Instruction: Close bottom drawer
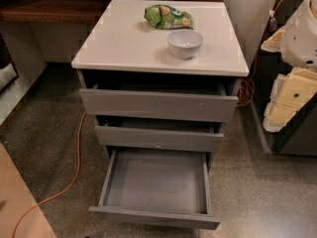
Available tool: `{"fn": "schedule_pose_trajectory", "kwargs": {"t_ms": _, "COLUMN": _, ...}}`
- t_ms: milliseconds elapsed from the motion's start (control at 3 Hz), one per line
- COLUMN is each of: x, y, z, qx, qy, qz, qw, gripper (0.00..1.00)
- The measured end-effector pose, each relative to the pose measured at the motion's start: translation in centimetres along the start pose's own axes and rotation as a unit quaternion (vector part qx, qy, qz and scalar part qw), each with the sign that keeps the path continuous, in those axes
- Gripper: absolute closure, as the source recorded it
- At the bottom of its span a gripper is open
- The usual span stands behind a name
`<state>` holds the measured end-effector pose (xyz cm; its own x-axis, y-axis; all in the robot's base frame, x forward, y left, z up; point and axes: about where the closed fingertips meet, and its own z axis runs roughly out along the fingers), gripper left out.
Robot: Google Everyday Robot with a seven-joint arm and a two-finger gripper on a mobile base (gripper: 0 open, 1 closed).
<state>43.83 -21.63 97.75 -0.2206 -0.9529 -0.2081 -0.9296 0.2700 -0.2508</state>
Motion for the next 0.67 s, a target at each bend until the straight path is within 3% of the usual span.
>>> {"fn": "schedule_pose_trajectory", "kwargs": {"t_ms": 667, "x": -0.07, "y": -0.16, "z": -0.13, "qx": -0.003, "qy": -0.001, "qz": -0.001, "qw": 1.0000, "gripper": 0.00}}
